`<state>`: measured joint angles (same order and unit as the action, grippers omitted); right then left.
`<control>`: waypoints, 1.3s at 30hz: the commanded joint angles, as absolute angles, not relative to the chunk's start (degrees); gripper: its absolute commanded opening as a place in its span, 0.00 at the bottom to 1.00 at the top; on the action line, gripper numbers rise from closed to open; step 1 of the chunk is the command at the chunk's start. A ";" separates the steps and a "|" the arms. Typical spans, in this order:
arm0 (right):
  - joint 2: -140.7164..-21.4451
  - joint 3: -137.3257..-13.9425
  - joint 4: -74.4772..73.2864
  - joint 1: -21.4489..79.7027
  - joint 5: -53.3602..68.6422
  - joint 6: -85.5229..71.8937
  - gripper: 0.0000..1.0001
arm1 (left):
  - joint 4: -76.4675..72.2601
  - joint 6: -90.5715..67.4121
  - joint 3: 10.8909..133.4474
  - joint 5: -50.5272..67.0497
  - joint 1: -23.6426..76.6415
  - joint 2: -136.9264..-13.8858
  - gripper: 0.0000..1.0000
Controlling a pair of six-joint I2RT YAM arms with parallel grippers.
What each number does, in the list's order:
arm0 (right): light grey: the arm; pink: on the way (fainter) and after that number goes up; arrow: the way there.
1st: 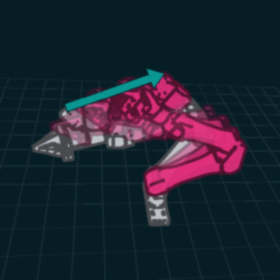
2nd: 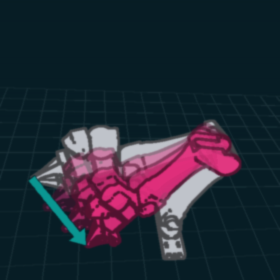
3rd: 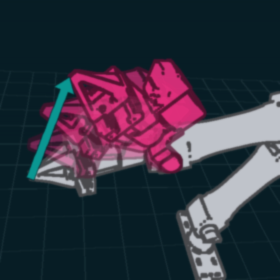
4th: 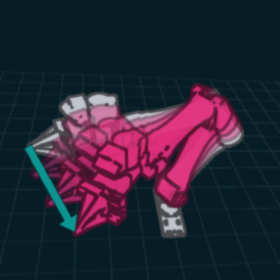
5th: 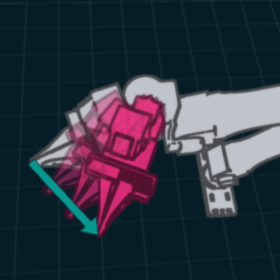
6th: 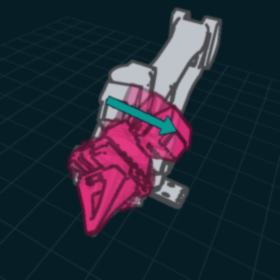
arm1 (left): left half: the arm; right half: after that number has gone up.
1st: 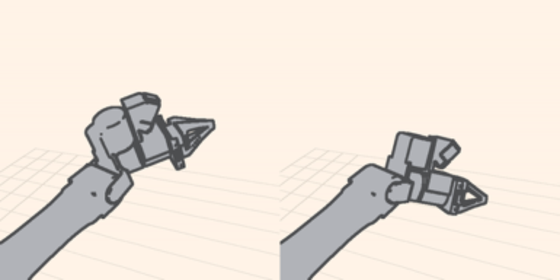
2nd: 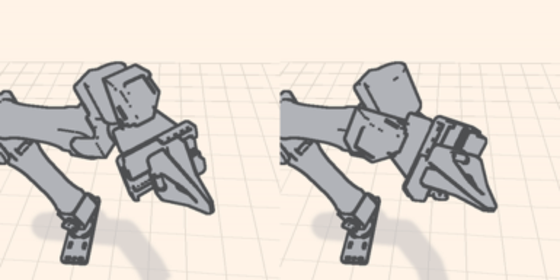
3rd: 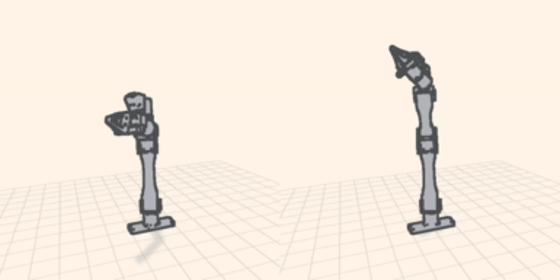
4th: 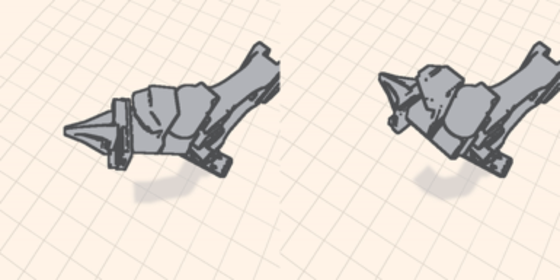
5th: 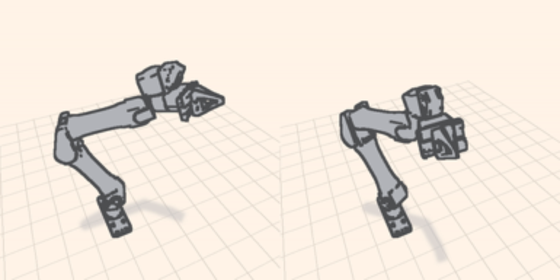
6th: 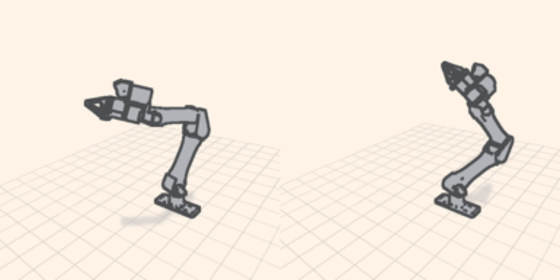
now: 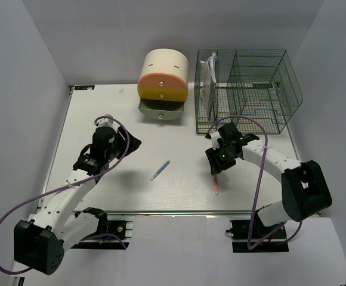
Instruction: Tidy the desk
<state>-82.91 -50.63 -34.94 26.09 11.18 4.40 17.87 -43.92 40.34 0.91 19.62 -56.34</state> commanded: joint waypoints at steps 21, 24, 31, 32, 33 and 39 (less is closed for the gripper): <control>-90.87 -49.74 -33.22 31.02 1.25 -10.10 0.49 | 25.05 -44.82 39.90 -4.66 19.69 -50.98 0.65; -92.20 -49.83 -32.52 31.90 -2.19 -11.34 0.45 | 25.57 -45.09 40.25 -4.66 19.69 -51.06 0.65; -94.66 -50.71 -32.43 32.78 -2.29 -11.25 0.31 | 28.65 -42.54 42.98 -4.31 19.69 -54.05 0.65; -94.66 -50.80 -32.52 32.78 -2.20 -10.99 0.22 | 28.83 -42.45 42.98 -4.22 19.69 -54.05 0.65; -94.57 -50.97 -32.35 32.61 -2.11 -10.81 0.17 | 28.92 -42.28 43.07 -4.04 19.69 -54.14 0.65; -91.41 -53.78 -28.92 33.13 -0.45 -3.18 0.00 | 28.65 -41.49 42.19 -2.82 19.69 -54.14 0.64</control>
<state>-92.09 -52.07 -32.42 32.45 -0.84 -7.81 28.34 -42.85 40.66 -3.68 19.62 -54.54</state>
